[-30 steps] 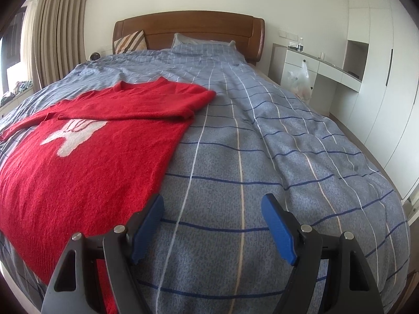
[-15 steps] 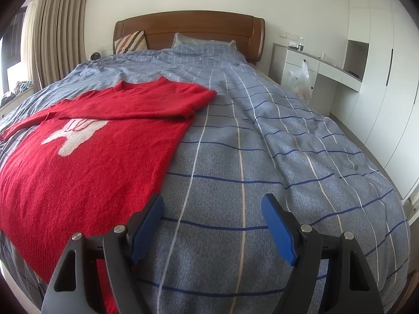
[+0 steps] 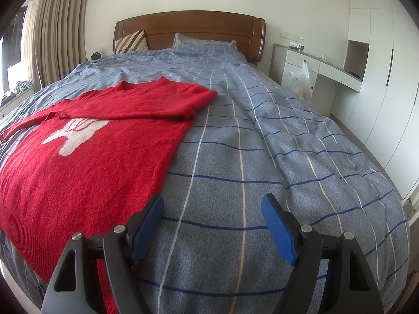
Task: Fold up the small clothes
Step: 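Open the right tool to release the folded sleeve and hold still, then grasp the extended sleeve cuff with the left tool and lift it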
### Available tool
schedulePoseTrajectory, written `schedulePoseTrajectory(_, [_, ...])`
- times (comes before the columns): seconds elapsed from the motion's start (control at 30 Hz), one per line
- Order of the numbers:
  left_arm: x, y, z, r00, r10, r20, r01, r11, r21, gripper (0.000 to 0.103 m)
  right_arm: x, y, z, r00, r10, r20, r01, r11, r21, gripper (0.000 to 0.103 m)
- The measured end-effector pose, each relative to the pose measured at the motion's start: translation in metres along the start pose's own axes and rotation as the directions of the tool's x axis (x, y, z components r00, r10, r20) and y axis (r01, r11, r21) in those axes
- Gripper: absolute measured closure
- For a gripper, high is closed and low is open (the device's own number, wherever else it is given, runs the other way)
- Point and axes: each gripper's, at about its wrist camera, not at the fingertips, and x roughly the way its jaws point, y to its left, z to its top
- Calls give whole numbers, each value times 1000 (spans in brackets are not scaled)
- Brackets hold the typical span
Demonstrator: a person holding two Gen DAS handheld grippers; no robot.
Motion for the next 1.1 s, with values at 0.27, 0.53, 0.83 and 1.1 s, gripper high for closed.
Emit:
schedulePoseTrajectory(0.27, [-4,16,34,999,28,34,-29,1000,12,2,-3,-2,1,1000,-1,14,1,1000,10,26])
schedulePoseTrajectory(0.53, [15,121,101,999,10,36,1,957,-291,3,-3,-3,1,1000,0,9,0,1000,14,26])
schedulePoseTrajectory(0.83, [98,179,106,994,-12,-109,-45,863,-504,22,4,4,-3,1000,-6,-18,6,1000,-20,26])
schedulePoseTrajectory(1.1, [107,153,137,998,21,-66,-48,895,-443,100,8,4,-3,1000,-11,-28,11,1000,-19,26])
